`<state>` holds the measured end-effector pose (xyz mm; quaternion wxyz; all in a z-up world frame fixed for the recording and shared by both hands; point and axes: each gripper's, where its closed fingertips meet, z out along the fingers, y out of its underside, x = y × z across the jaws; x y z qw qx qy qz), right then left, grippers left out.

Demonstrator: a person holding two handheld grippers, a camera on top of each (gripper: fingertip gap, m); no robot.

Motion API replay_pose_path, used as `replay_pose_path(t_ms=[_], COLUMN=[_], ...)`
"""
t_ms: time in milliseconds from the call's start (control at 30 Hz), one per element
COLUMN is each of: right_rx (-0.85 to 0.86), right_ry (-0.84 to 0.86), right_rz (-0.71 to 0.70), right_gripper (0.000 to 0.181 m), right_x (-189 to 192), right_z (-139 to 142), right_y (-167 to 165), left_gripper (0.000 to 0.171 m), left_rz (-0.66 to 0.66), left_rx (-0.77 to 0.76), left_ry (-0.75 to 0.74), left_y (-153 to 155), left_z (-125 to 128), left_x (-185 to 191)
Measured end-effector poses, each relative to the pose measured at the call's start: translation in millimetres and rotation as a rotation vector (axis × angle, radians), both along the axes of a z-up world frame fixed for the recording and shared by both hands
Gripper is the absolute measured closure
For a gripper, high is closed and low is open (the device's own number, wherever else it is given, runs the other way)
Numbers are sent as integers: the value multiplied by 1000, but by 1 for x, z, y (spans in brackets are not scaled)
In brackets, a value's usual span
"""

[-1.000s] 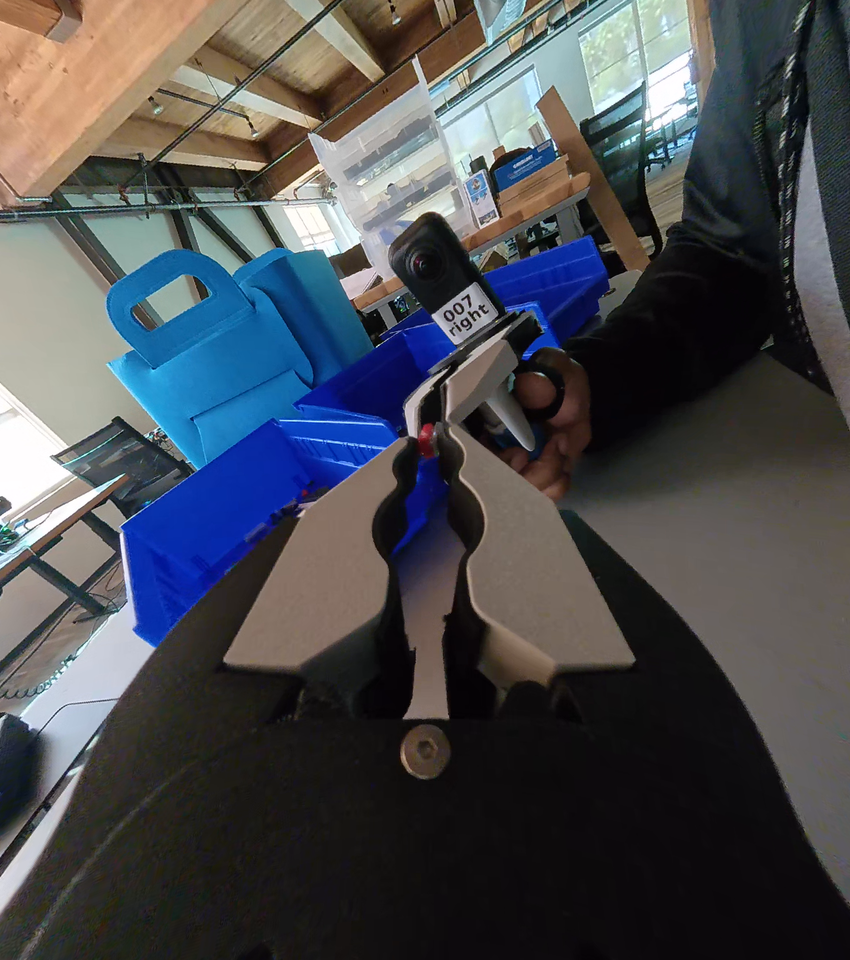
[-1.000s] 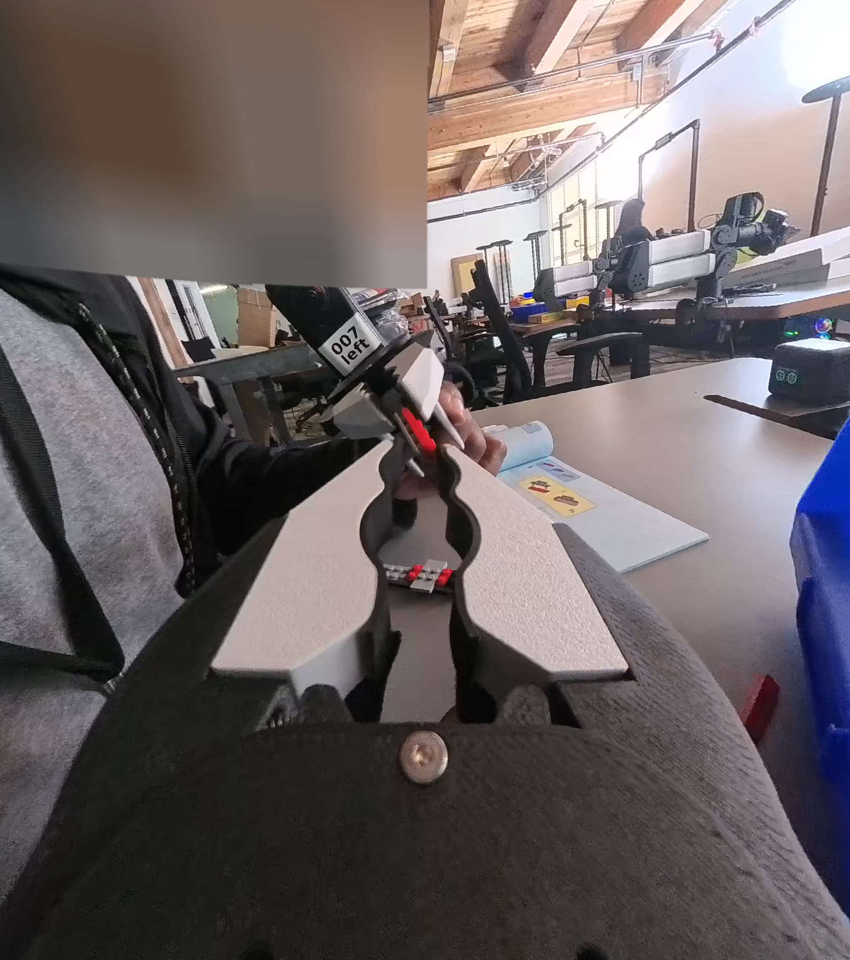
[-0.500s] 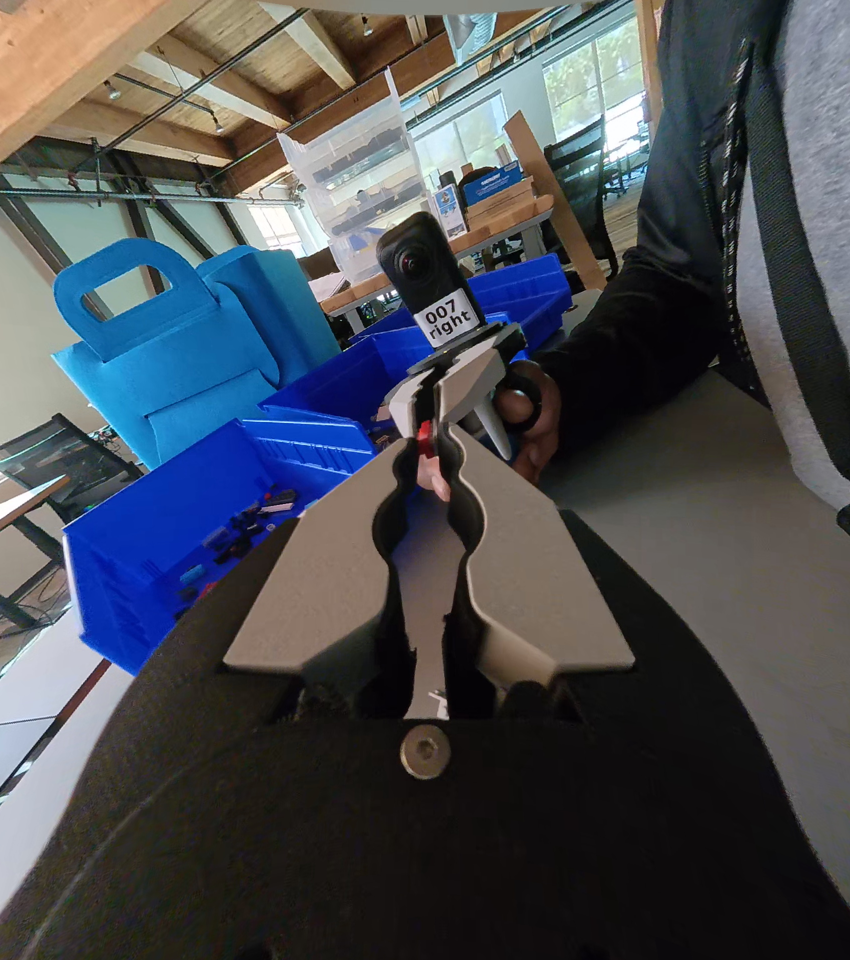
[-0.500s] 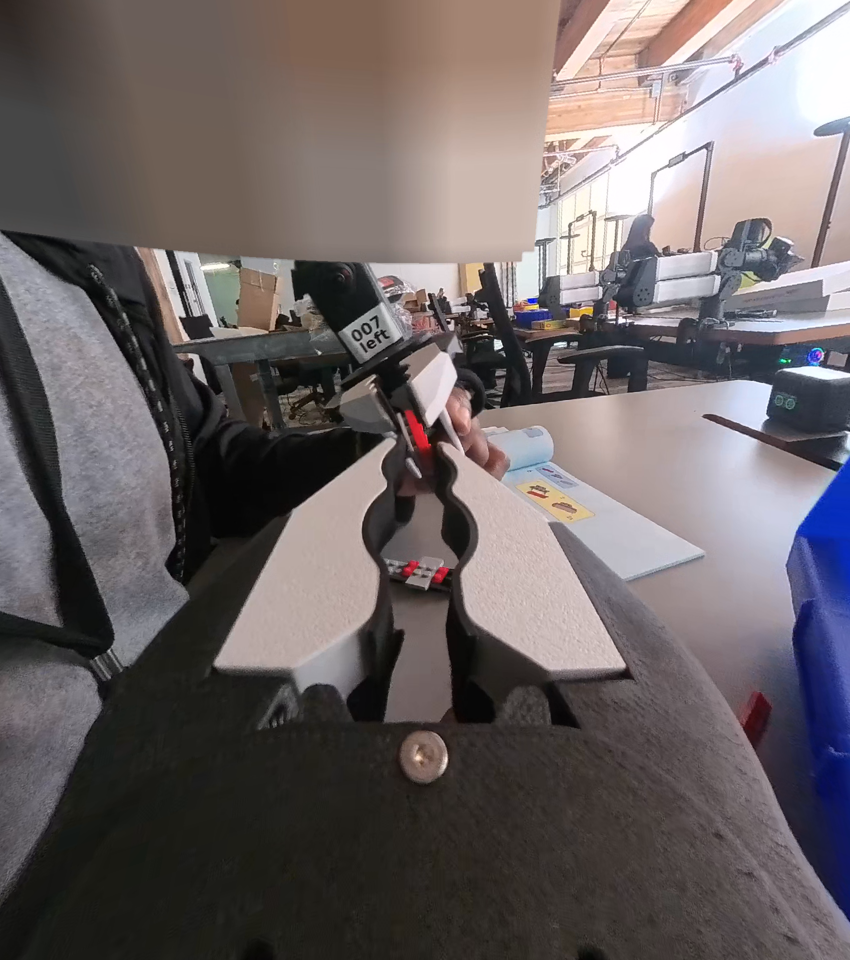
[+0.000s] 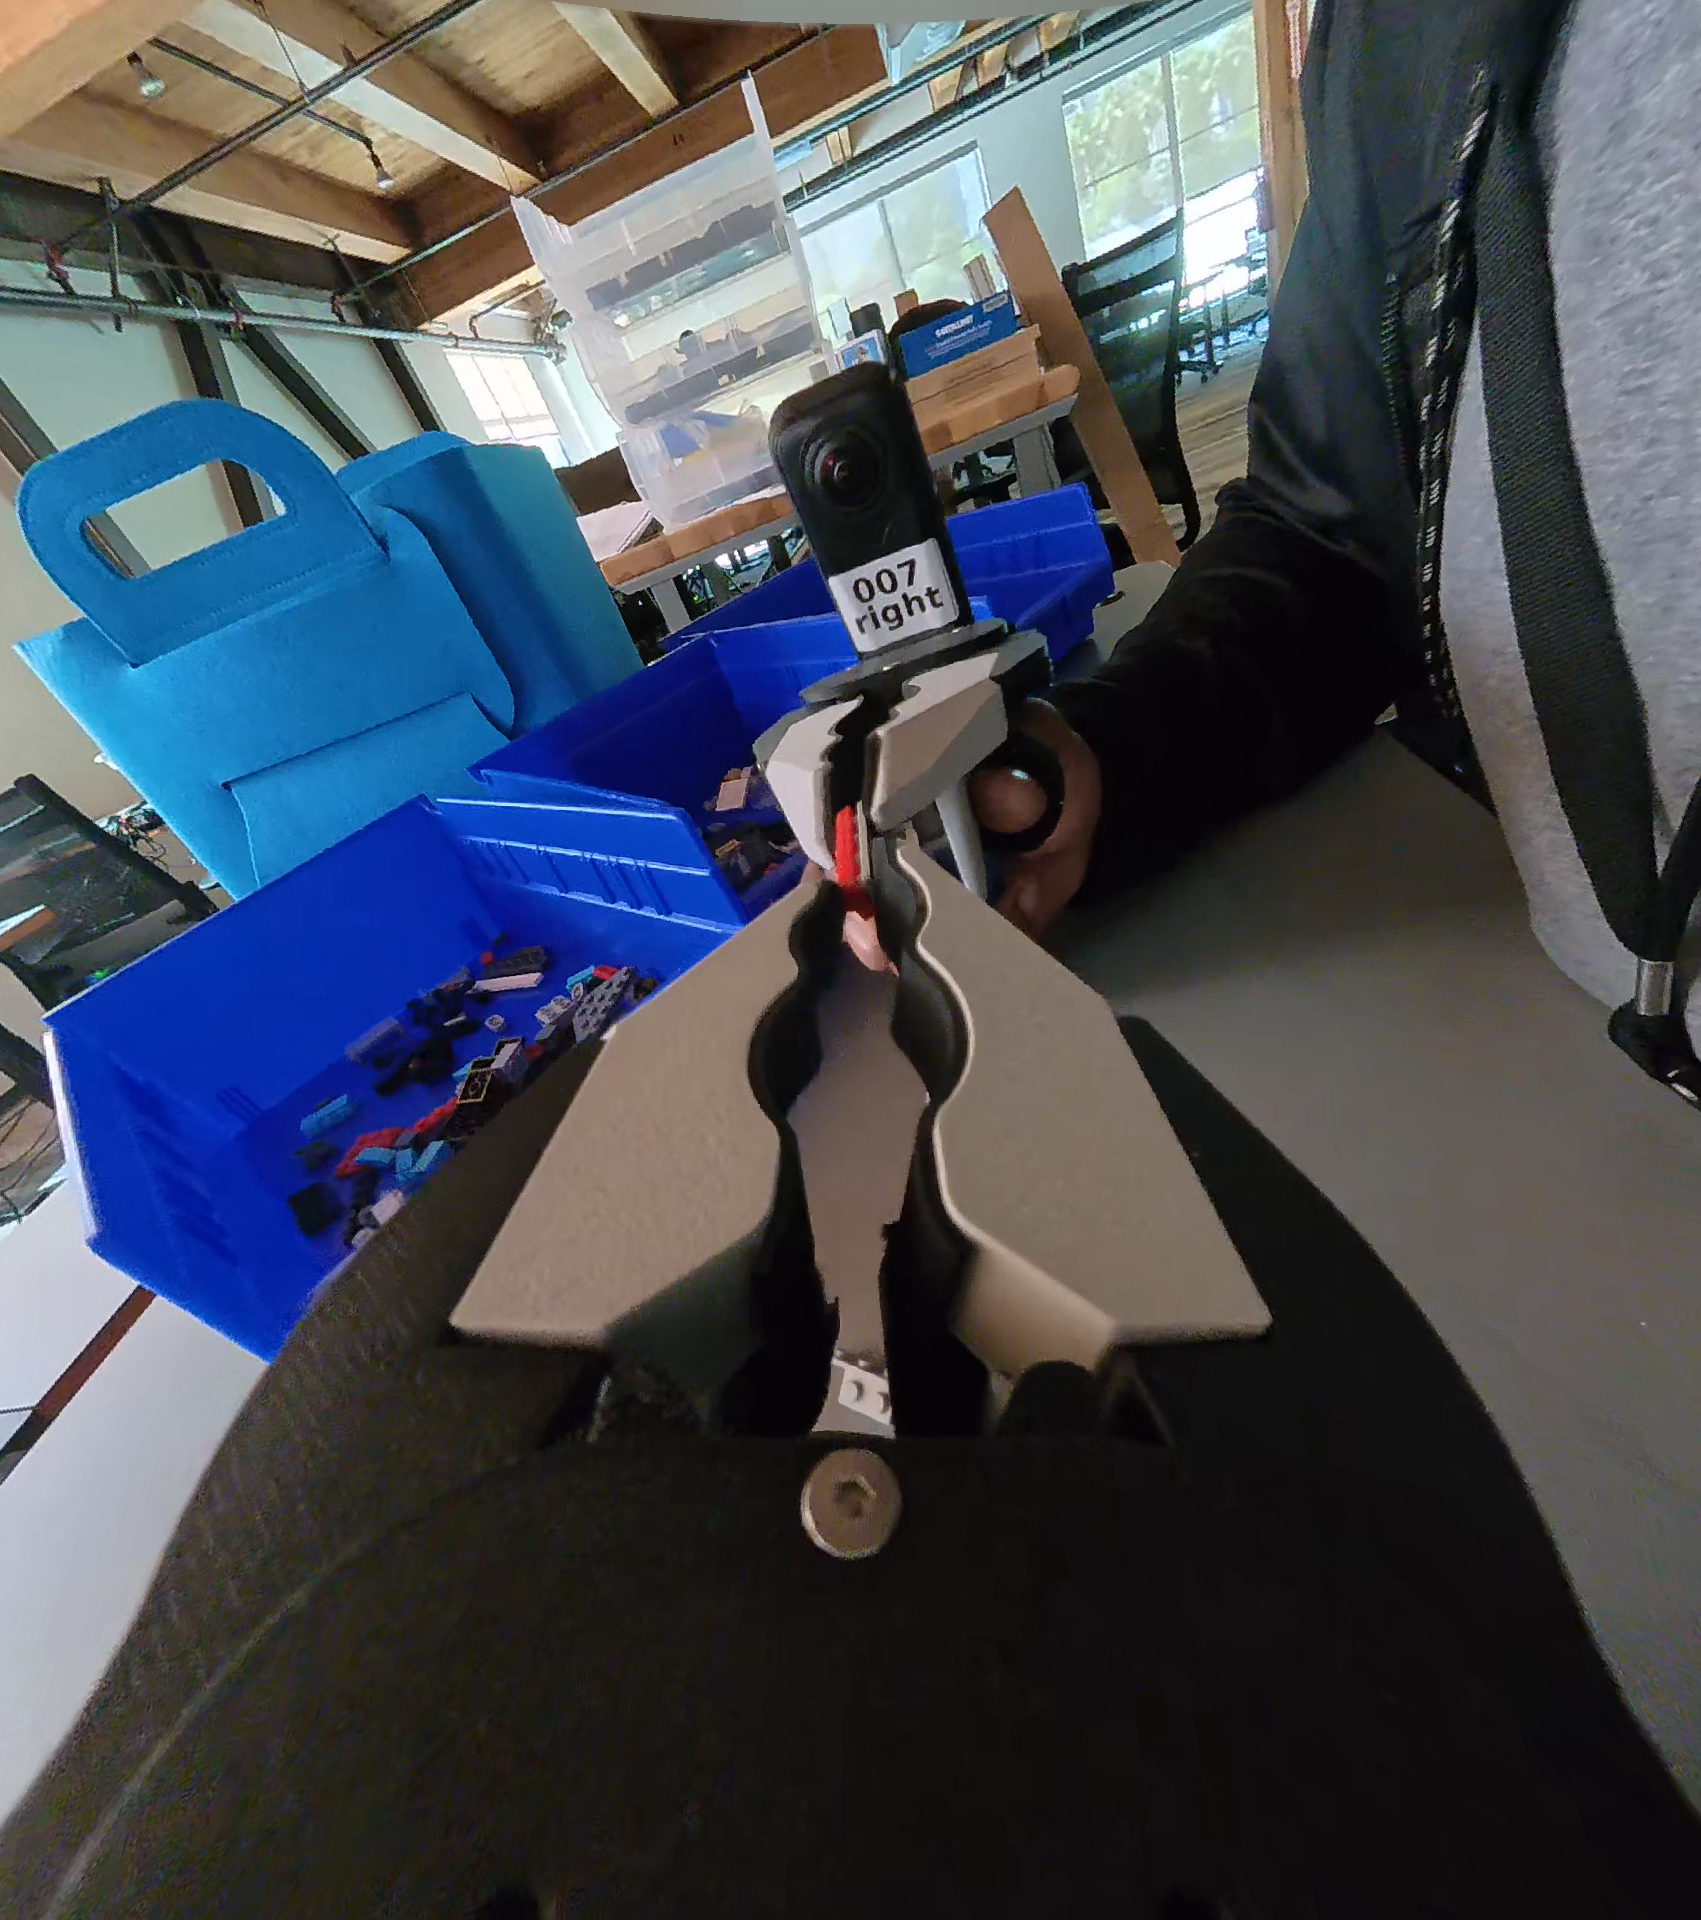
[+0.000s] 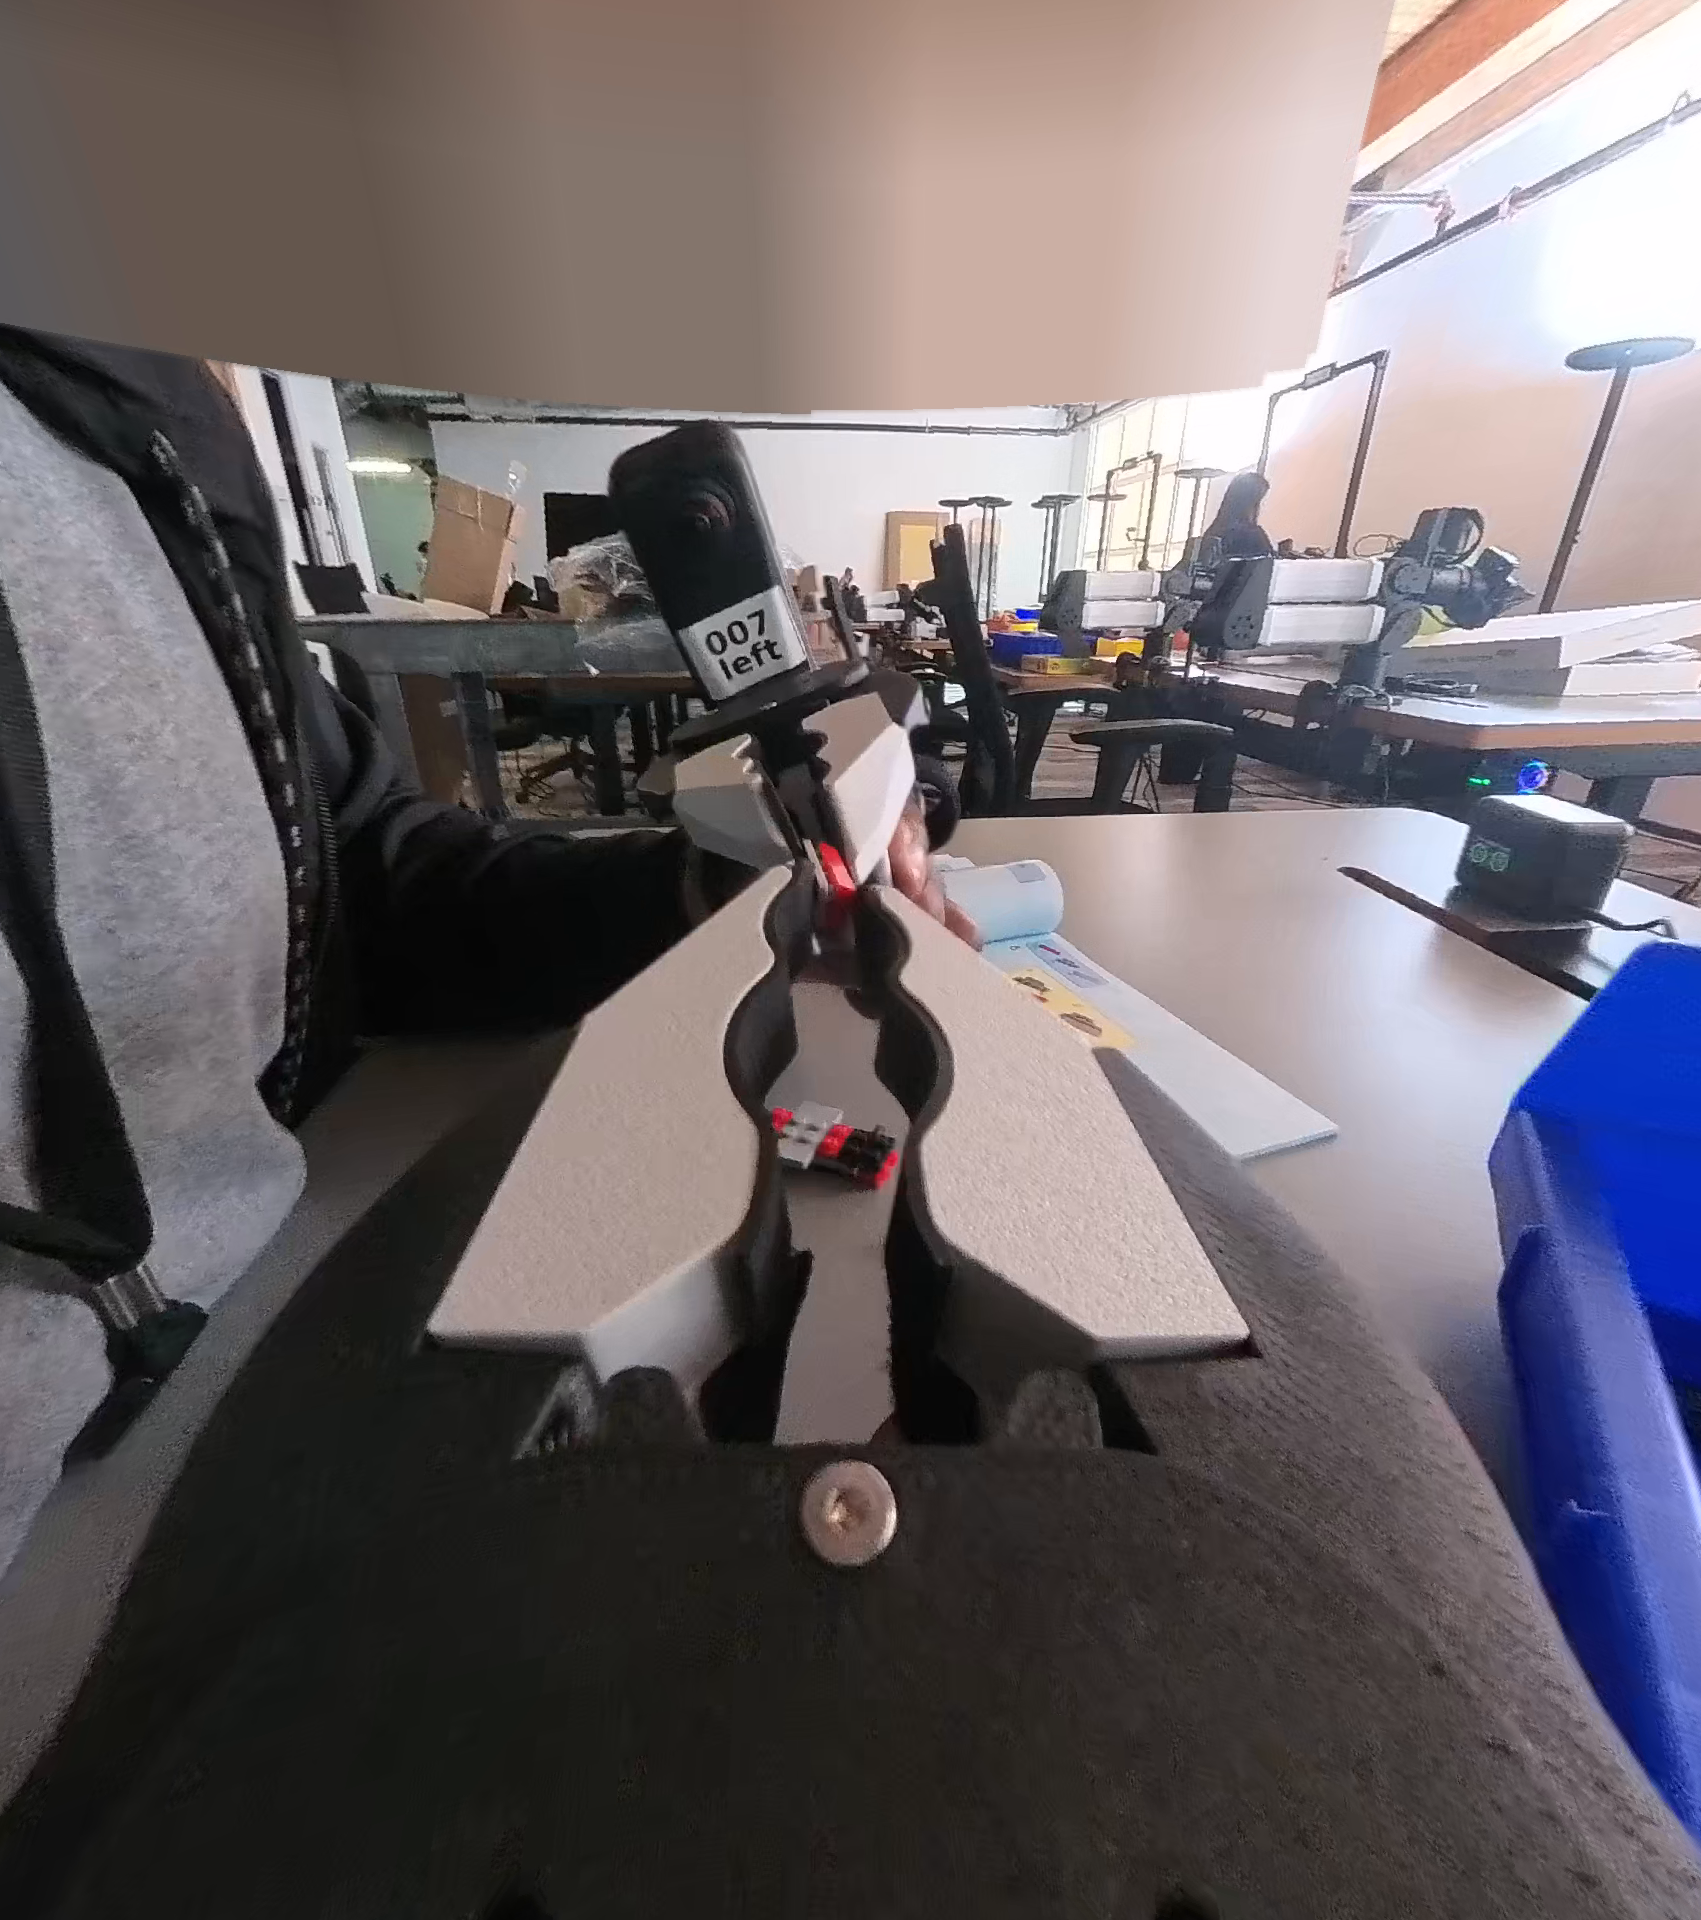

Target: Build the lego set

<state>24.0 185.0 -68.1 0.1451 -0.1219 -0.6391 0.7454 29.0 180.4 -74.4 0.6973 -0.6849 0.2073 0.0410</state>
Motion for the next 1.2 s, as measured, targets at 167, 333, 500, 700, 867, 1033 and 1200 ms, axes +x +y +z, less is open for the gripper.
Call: replay_pose_path(t_ms=[167, 333, 500, 700, 867, 1033, 1200], right_rx=[42, 55, 28, -4, -2, 13, 20], right_ry=[47, 38, 4, -50, -96, -120, -116], right_rz=[-42, -40, -50, -26, 8, 41, 44], right_gripper=[170, 170, 167, 162, 163, 165, 170], right_x=[-3, -4, -8, -9, -8, -5, -5], right_z=[-2, -4, -3, -3, -7, -10, -12], right_y=[2, 3, 6, 9, 5, 2, 1], left_gripper=[165, 165, 165, 165, 165, 165, 165], left_rz=[1, -3, 38, 56, 56, 51, 47], left_rx=[-26, -41, -33, -34, -39, -45, -48], left_ry=[-55, -75, -43, -19, 23, 49, 54], left_y=[2, 3, 4, 4, 6, 6, 7], left_z=[-2, -4, -4, -5, -8, -10, -11], left_x=[-4, -4, -9, -11, -7, -5, -4])
